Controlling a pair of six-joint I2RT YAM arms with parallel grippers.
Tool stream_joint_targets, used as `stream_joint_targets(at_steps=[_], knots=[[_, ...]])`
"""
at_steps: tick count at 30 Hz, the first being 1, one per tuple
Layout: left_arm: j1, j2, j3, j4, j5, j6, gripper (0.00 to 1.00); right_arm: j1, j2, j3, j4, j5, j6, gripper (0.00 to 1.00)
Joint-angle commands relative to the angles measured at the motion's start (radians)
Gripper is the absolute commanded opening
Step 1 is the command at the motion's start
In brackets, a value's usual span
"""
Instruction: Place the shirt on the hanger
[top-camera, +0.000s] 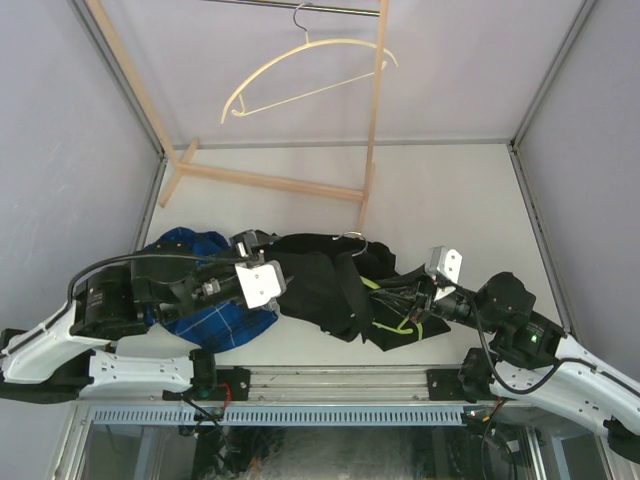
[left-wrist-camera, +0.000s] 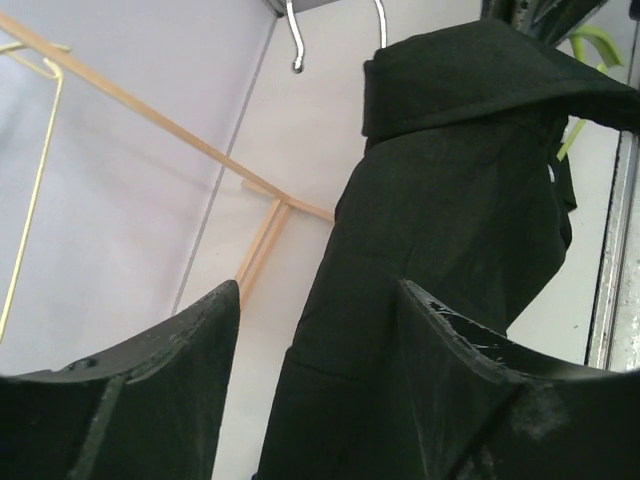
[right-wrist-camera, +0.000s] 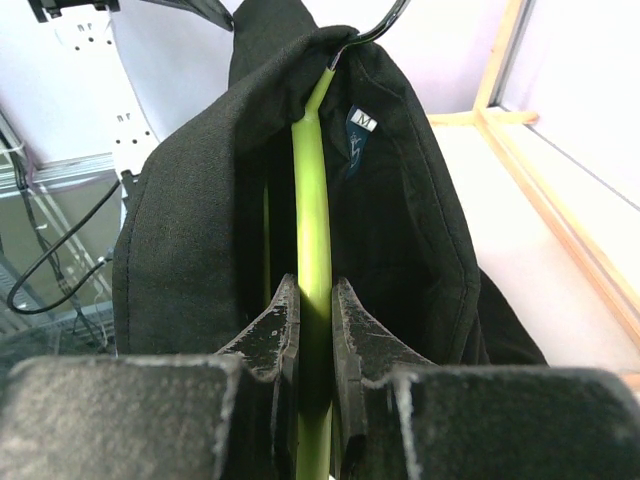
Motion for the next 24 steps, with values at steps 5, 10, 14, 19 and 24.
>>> stream_joint_targets(at_steps=[5, 10, 14, 19, 24], knots=[[0.002, 0.028, -0.022, -0.011, 0.12, 0.001, 0.49, -0.004, 0.011, 0.073, 0.088, -0.078, 0.002, 0.0], [0.003, 0.037, -0.03, 0.014, 0.161, -0.014, 0.28, -0.004, 0.012, 0.075, 0.077, -0.08, 0.0, 0.0], [0.003, 0.034, -0.04, 0.033, 0.181, -0.021, 0.15, -0.004, 0.012, 0.075, 0.073, -0.083, -0.001, 0.0], [0.007, 0.035, -0.045, 0.038, 0.208, -0.047, 0.08, -0.003, 0.011, 0.075, 0.071, -0.083, -0.001, 0.0], [0.065, 0.006, -0.058, 0.078, 0.323, -0.117, 0.0, -0.004, 0.018, 0.075, 0.06, -0.09, -0.009, 0.0]])
